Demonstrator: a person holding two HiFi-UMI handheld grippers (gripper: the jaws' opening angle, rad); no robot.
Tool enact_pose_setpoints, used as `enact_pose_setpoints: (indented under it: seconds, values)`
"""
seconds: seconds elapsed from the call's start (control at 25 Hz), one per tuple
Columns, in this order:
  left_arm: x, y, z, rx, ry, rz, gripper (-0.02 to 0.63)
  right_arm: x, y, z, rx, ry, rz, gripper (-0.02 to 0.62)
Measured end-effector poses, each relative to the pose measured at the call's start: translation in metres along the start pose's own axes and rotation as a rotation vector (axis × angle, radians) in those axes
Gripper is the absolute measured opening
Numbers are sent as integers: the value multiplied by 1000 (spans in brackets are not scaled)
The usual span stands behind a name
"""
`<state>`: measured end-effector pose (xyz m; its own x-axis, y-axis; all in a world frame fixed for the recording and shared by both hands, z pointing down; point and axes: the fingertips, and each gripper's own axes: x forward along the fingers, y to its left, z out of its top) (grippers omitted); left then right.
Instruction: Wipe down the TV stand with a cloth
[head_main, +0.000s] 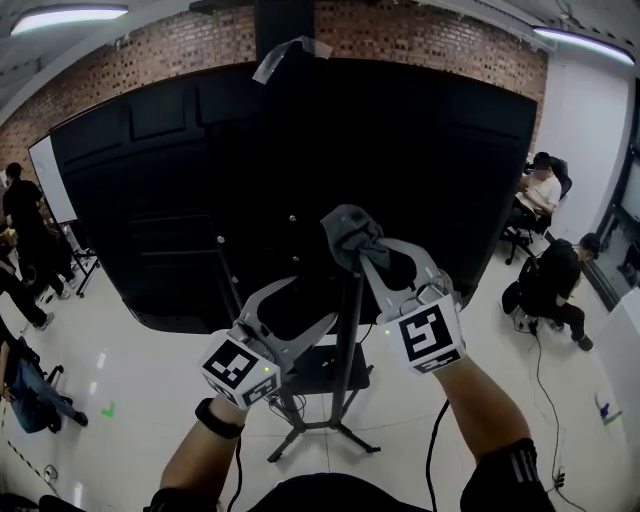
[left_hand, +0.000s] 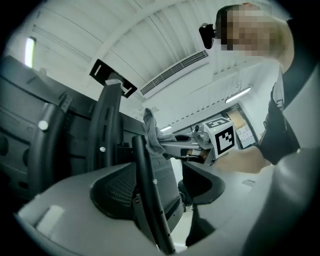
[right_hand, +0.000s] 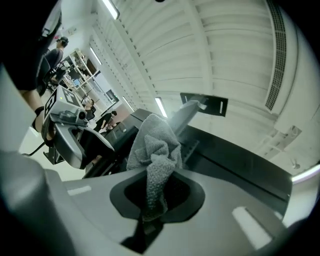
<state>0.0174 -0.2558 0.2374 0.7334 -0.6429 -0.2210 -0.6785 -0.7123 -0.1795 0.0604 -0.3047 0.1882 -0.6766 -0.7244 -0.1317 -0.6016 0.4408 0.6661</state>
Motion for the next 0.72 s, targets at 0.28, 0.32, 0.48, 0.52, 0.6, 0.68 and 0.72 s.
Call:
enact_pose_setpoints:
  seconds: [0.28,0.32,0.48,0.52,0.6,0.68,0.72]
  values:
    - [-90,63,17,16,-13,93,314,65,80,79,-69,-38,82,28]
    - [-102,72,20,20,-13,105,314,74,90,88,-72,-43,89,29]
    - [-146,104,27,31,-18,153,314,109,128,119,-89,-67,116,29]
    - [-157,111,29,35,-21,166,314,119,137,124,-97,-69,125,29]
    - [-175,125,32,44,-25,187,313,140,157,135,-122,-65,140,29]
    - [-193,137,34,49,-26,204,314,160,177,143,-177,-49,149,28]
    - [-202,143,34,49,-25,213,313,171,188,145,-212,-36,152,29]
